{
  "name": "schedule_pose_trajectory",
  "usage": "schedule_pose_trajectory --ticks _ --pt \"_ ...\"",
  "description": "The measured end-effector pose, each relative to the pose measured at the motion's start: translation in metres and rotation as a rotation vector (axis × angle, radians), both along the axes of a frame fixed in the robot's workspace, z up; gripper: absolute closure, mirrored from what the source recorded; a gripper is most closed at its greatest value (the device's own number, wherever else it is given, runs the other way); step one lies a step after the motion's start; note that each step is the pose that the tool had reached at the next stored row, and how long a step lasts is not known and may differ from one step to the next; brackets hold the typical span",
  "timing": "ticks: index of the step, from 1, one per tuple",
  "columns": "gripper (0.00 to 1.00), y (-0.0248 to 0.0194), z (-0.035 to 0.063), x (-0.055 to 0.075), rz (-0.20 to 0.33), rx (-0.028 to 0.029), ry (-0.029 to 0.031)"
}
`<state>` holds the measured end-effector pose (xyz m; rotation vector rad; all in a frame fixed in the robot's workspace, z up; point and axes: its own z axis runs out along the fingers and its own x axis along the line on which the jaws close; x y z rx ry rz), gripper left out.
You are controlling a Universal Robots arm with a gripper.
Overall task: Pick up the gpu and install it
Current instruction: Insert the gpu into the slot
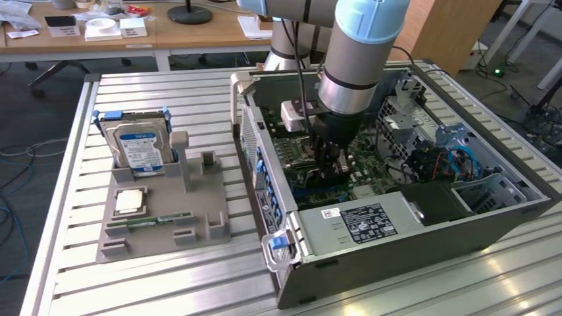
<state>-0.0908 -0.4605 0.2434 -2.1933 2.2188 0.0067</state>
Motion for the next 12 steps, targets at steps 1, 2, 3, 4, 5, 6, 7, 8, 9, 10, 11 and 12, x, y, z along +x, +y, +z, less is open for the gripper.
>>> schedule_pose_trajectory --ticks 1,2,3,4,5,6,7,8,9,10,11,12 --pt "0.74 0.0 -0.0003 0.0 0.0 0.0 0.0" --pt "0.74 0.0 -0.0005 0.0 0.0 0.0 0.0001" --pt "0.74 0.0 -0.0007 0.0 0.0 -0.0002 0.0002" --pt "0.74 0.0 -0.0008 0.0 0.0 -0.0003 0.0002" --pt "0.74 0.0 -0.0008 0.0 0.0 -0.0003 0.0002" --pt "0.74 0.0 -0.0009 0.0 0.0 -0.0001 0.0001" --pt "0.74 0.0 -0.0009 0.0 0.0 0.0 0.0" --pt "0.74 0.0 -0.001 0.0 0.0 0.0001 0.0" --pt "0.74 0.0 -0.001 0.0 0.0 0.0001 0.0" --pt "0.74 0.0 -0.001 0.0 0.0 0.0001 0.0" --pt "0.74 0.0 -0.001 0.0 0.0 0.0 0.0" --pt "0.74 0.0 -0.0009 0.0 0.0 0.0 0.0"
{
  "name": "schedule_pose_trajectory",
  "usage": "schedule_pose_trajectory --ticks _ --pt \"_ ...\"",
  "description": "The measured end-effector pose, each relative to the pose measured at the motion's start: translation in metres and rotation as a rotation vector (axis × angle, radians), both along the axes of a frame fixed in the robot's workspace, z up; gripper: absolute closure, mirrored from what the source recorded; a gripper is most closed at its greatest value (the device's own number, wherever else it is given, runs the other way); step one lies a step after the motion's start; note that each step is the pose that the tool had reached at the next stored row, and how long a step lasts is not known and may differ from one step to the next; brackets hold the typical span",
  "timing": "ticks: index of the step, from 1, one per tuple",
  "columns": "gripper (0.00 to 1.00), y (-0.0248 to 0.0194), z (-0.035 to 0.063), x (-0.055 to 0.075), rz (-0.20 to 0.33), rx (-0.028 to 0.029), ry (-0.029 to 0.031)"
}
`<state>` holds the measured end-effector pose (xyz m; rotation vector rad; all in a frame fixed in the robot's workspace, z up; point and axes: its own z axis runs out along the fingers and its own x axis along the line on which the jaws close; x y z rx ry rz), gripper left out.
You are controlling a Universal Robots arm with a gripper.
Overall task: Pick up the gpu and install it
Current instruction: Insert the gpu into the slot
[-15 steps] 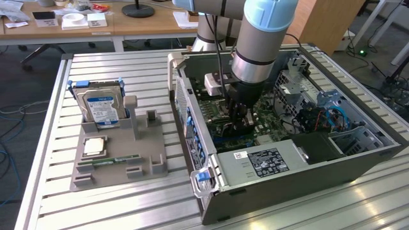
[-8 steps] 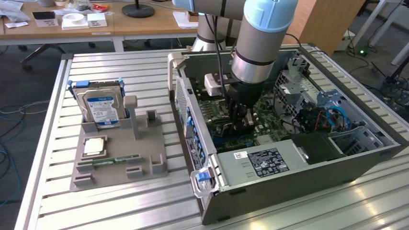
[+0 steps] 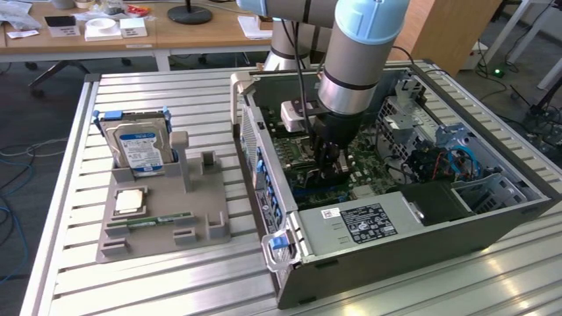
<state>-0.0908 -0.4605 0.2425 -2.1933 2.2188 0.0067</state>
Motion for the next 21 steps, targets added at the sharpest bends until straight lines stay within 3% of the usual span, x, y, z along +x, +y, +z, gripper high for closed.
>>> schedule_pose_trajectory --ticks 21 --pt "0.74 0.0 -0.0007 0.0 0.0 0.0001 0.0"
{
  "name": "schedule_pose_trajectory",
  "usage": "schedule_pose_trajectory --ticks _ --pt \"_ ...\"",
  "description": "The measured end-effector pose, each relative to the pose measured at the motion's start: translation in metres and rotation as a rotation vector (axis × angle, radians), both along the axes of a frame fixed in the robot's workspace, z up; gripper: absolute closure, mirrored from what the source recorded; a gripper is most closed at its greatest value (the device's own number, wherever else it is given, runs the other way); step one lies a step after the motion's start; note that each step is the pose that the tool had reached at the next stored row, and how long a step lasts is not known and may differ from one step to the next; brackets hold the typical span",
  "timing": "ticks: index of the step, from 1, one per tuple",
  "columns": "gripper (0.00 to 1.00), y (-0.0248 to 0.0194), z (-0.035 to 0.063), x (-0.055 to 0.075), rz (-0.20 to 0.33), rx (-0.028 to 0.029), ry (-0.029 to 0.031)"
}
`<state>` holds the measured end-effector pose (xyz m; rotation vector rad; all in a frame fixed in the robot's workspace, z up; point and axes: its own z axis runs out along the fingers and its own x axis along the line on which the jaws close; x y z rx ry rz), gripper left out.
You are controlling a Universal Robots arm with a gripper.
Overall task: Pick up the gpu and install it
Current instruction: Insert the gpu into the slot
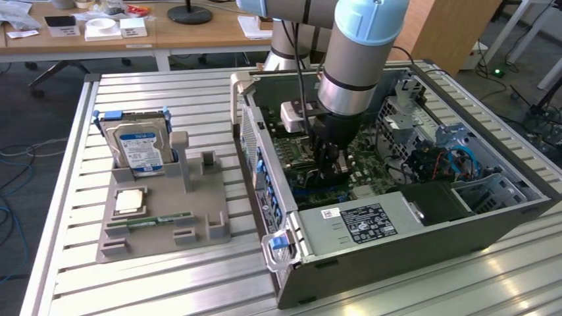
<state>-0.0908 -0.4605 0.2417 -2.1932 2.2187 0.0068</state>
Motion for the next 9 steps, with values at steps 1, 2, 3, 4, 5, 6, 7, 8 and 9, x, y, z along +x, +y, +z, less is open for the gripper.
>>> schedule_pose_trajectory --ticks 1,2,3,4,5,6,7,8,9 --pt "0.74 0.0 0.0 0.0 0.0 0.0 0.0001" --pt "0.74 0.0 0.0 0.0 0.0 0.0 0.0" --pt "0.74 0.0 0.0 0.0 0.0 0.0 0.0001" --pt "0.74 0.0 0.0 0.0 0.0 0.0 0.0" --pt "0.74 0.0 0.0 0.0 0.0 0.0 0.0" --pt "0.74 0.0 0.0 0.0 0.0 -0.0001 0.0" --pt "0.74 0.0 0.0 0.0 0.0 0.0 0.0" --pt "0.74 0.0 0.0 0.0 0.0 0.0 0.0001" --pt "0.74 0.0 -0.0001 -0.0001 0.0 0.0002 0.0002"
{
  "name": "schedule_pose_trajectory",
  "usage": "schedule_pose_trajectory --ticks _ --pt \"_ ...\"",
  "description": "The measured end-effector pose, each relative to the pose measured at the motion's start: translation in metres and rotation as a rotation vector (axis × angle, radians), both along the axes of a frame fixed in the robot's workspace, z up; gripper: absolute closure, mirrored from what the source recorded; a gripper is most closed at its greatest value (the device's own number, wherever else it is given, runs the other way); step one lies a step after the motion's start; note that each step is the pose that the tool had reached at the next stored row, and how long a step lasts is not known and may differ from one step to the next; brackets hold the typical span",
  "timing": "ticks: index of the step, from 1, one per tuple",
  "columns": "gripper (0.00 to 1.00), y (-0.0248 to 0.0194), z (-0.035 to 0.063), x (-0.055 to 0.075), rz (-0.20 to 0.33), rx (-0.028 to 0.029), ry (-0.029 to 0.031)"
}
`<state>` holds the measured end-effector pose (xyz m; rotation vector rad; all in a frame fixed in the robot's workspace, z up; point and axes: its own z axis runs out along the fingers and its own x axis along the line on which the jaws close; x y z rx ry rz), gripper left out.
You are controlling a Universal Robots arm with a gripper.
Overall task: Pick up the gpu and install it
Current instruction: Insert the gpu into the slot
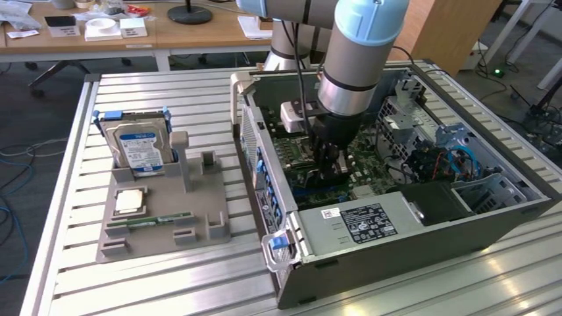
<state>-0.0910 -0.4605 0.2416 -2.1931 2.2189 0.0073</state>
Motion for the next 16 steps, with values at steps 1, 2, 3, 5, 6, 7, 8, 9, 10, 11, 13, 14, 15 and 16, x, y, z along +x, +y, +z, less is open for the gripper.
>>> schedule_pose_trajectory --ticks 1,2,3,5,6,7,8,9,10,11,13,14,15,16 --pt "0.73 0.0 0.0 0.0 0.0 -0.0001 -0.0003" --pt "0.67 0.0 0.0 0.0 0.0 -0.0001 -0.0003" --pt "0.6 0.0 0.0001 0.0001 0.0 -0.0002 -0.0002" --pt "0.6 0.0 0.0001 0.0001 0.0 -0.0002 -0.0002" --pt "0.6 0.0 0.0001 0.0001 0.0 -0.0002 -0.0002" --pt "0.6 0.0 0.0001 0.0001 0.0 -0.0002 -0.0002" --pt "0.6 0.0 0.0002 0.0001 0.0 -0.0003 -0.0002" --pt "0.6 -0.0001 0.0007 0.0001 0.0 -0.0006 -0.0001" --pt "0.6 0.0 0.0016 0.0001 0.0 -0.0005 -0.0001" --pt "0.6 0.0001 0.003 0.0001 0.0 -0.0003 -0.0002" --pt "0.6 0.0003 0.0054 0.0002 0.0 -0.0003 -0.0002" --pt "0.6 0.0004 0.0063 0.0002 0.0 -0.0004 -0.0002" --pt "0.6 0.0004 0.0073 0.0001 0.0 -0.0003 -0.0002" --pt "0.6 0.0005 0.0081 0.0001 0.0 -0.0002 -0.0003"
